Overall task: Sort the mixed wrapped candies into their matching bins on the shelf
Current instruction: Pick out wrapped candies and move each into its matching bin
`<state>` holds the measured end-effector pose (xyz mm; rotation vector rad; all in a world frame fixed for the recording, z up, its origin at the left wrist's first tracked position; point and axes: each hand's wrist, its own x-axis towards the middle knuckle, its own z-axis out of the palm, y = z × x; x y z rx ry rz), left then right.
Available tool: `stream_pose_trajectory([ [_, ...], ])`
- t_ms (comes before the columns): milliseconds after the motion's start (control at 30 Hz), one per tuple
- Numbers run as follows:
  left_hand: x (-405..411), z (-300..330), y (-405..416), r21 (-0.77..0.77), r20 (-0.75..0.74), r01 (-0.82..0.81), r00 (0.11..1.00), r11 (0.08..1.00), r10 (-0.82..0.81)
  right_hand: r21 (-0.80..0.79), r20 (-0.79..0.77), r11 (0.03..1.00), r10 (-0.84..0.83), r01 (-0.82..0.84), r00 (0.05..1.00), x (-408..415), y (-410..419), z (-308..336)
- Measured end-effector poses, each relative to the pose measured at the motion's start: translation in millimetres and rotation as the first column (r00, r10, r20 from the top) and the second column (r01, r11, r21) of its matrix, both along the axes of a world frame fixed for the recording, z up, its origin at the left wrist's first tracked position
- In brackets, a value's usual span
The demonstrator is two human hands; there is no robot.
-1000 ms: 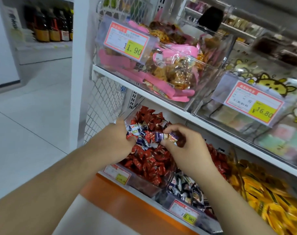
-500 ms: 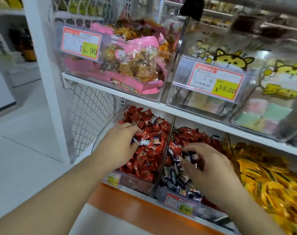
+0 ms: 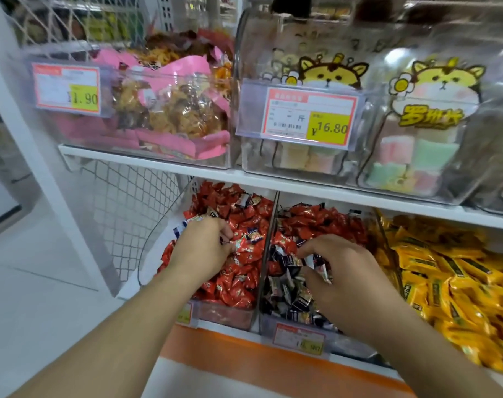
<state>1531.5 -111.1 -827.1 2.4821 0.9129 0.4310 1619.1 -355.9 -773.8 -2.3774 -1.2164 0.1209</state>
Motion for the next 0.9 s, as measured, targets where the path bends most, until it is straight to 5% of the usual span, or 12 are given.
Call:
stream_pose_trajectory([
  [433,-30,44,-11,-0.05,0.249,-0.009,0.968,0.999,0.022,0.023,-0.042,1.0,-0.017,0.018,0.999,-5,6,-3],
  [700,-41,77,-64,-0.264,0.382,0.38,0.885,0.887,-0.265,0.245,-0.213,0.969,0.036,0.018,0.976,-15,7,10],
  [900,-28,67,-79,-0.2,0.342,0.349,0.901,0.916,-0.268,0.182,-0.04,0.975,-0.12,0.125,0.992,3,-17,14],
])
